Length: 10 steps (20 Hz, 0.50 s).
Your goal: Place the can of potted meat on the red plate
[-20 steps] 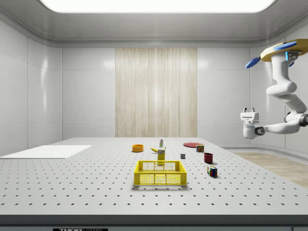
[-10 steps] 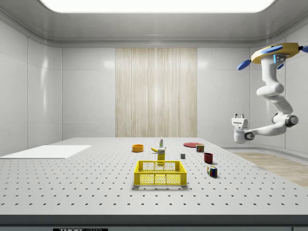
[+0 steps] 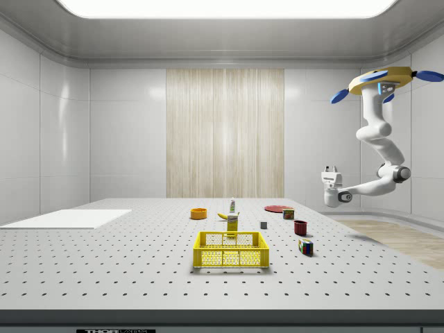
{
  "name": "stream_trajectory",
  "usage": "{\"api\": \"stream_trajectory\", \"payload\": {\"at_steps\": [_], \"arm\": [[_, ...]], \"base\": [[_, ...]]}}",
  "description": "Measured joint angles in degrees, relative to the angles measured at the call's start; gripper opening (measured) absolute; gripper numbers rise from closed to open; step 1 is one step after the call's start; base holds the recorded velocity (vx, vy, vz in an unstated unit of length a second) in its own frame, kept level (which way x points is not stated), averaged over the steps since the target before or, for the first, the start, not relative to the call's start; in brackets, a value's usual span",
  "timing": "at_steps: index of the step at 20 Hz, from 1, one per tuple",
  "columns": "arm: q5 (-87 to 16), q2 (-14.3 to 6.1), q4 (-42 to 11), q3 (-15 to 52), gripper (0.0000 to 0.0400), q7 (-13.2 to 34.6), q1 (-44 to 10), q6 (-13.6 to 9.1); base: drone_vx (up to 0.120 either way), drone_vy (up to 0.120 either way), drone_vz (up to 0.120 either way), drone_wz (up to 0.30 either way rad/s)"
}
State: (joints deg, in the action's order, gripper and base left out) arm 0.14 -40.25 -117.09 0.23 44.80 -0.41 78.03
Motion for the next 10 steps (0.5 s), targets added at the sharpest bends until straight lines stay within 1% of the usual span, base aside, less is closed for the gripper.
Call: {"api": "stream_trajectory", "payload": {"at_steps": [10], "arm": [[0.0, -0.2, 0.0, 0.1, 0.0400, 0.0, -0.1, 0.3]], "base": [[0.000, -0.120, 0.000, 0.000]]}}
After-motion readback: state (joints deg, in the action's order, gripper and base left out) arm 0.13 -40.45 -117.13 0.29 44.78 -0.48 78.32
